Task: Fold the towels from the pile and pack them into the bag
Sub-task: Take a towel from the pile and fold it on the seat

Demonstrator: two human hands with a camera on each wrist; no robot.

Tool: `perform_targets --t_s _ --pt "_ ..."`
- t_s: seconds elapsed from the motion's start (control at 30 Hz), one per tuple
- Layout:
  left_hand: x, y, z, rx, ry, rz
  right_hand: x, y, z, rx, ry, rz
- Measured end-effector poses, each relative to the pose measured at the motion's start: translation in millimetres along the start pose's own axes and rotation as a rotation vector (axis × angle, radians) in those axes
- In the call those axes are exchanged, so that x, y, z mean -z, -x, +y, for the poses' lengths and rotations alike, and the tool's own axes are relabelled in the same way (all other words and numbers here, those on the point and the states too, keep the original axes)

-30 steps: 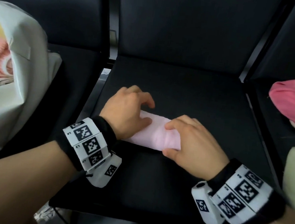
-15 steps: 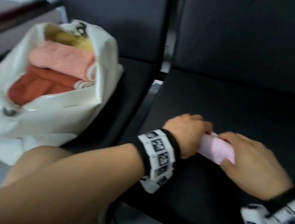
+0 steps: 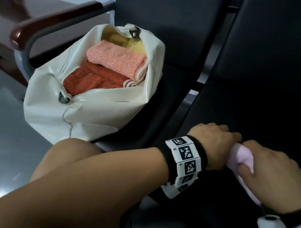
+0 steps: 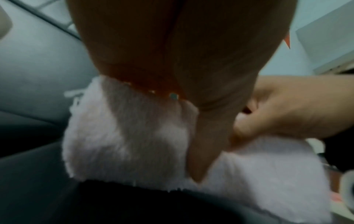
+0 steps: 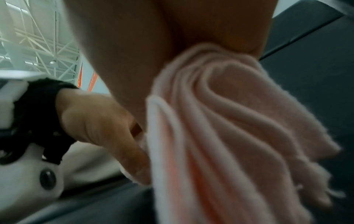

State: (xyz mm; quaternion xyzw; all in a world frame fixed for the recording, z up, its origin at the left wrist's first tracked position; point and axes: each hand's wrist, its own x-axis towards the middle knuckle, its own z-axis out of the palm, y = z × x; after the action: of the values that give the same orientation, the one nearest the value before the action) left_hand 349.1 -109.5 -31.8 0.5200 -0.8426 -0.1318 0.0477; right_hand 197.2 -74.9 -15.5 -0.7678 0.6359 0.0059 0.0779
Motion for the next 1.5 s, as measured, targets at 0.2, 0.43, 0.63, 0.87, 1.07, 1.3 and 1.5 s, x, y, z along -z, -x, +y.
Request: perform_targets --t_s 0.2,0.43,0.63,0.87,1.07,1.3,1.5 --pt "24.9 44.1 -36.1 0.046 -0.024 0.253 18.0 6.1 -52.0 0.094 -0.162 0.116" --pt "64.2 107.8 -94.3 0.218 0.063 0.501 17.5 -10.7 -124.8 0.359 -0.178 0.381" --pt "89.4 144.7 -152.5 0.271 0.063 0.835 28.9 -40.2 -209.3 0.466 -0.181 0.572" --pt "113.8 151.6 -215.2 0.346 -0.050 1.129 40.7 -79.9 -280.4 0.549 -0.245 0.652" --pt "120.3 151.2 -229.8 0.673 -0.024 0.897 18.8 -121.0 -308.3 0.609 -0.177 0.702" --pt "104.0 152.2 -235.4 0.774 -0.010 0.360 -12.3 -130.9 -310.7 0.571 0.264 0.138" --pt "95.9 158.2 -237.5 0.614 0.056 0.340 0.7 -113.7 -321.1 0.650 0.297 0.064"
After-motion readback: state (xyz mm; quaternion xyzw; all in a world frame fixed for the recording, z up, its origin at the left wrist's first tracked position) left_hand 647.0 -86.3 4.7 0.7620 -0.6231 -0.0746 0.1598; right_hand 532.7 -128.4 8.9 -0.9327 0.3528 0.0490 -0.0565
